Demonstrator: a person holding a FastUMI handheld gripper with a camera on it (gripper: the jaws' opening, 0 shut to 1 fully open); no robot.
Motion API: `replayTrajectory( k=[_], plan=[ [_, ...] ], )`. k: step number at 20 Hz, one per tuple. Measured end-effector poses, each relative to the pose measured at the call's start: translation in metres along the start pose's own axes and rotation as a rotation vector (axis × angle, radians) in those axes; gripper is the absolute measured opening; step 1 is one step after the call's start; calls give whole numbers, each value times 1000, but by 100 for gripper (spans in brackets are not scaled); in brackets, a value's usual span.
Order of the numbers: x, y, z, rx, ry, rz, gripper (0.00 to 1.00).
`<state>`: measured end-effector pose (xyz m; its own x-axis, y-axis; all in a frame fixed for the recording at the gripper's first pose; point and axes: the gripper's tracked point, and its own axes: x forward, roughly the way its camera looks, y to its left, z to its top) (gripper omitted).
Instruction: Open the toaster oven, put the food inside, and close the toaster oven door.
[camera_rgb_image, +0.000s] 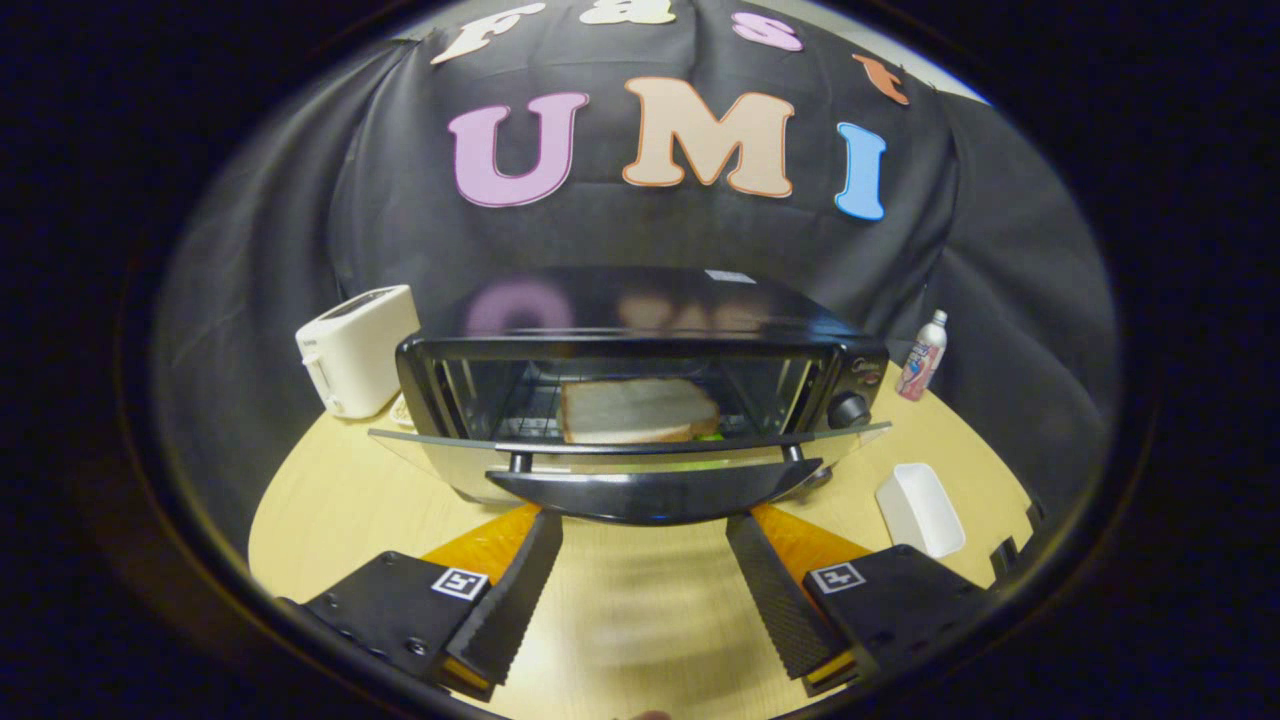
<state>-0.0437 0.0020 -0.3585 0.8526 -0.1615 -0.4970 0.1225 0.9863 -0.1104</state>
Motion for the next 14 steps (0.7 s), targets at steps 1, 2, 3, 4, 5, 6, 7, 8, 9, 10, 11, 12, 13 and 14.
replayTrajectory(
  k=[1,2,3,4,5,6,7,8,9,10,11,12,13,14],
  plan=[
    [2,0,5,3,-8,2,100],
    [4,1,9,5,-15,4,100],
    [6,0,14,6,-20,6,100],
    [7,0,17,7,-24,5,100],
    [8,0,20,8,-28,6,100],
    [7,0,22,11,-31,7,100],
    [8,-1,24,14,-34,6,100],
    [9,-1,25,18,-35,6,100],
    [9,-2,25,22,-33,6,100],
    [9,-3,25,24,-33,4,100],
    [8,-4,26,25,-34,1,100],
    [7,-6,26,26,-35,-1,100],
    [6,-8,27,27,-37,-3,100],
    [5,-9,28,29,-38,-4,100]
  ],
)
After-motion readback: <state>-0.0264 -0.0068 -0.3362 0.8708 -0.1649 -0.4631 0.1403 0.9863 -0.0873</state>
